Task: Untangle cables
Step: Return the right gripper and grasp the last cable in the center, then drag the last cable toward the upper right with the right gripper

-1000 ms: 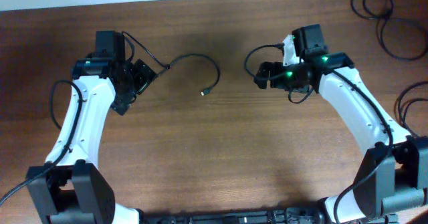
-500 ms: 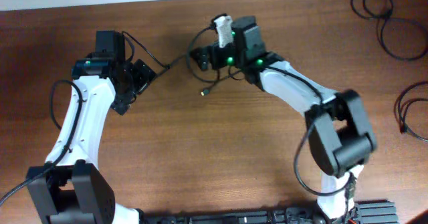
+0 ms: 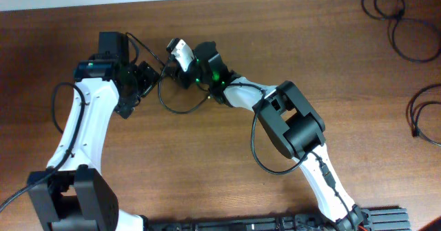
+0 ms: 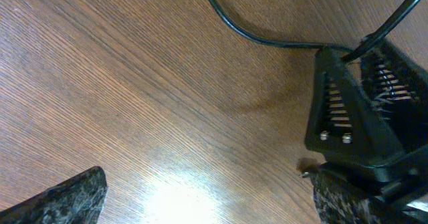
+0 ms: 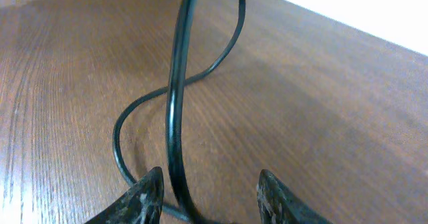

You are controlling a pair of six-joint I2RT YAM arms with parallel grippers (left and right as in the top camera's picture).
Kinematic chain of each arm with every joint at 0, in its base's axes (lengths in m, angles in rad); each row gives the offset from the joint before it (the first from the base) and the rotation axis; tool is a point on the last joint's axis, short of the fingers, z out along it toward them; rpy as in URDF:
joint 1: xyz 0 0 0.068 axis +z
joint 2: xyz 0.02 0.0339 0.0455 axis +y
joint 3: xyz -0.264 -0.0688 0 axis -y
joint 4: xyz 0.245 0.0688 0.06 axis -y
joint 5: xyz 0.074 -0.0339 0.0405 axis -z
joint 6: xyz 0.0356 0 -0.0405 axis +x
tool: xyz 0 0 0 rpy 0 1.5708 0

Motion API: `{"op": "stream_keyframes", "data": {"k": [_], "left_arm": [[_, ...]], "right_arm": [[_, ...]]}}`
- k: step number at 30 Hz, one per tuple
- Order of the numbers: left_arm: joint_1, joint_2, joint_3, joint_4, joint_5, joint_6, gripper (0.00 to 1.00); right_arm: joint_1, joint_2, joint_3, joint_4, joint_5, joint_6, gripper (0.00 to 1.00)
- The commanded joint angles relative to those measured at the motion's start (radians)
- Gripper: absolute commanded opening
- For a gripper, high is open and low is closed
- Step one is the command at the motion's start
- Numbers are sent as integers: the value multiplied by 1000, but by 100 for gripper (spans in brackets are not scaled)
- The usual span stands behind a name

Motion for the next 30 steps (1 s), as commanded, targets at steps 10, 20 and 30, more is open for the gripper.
{"op": "stream_keyframes", "data": {"k": [10,20,30], "left_arm": [[-1,9,5,1,7,9,99],[-1,9,5,1,7,9,99],[-1,9,5,1,7,9,99]], "right_arm": [[-232,-408,32,-1069,120,123,4],[-286,-399,2,-1606,209,16,99],[-238,-350,-103,-1424,554,1644,82]]}}
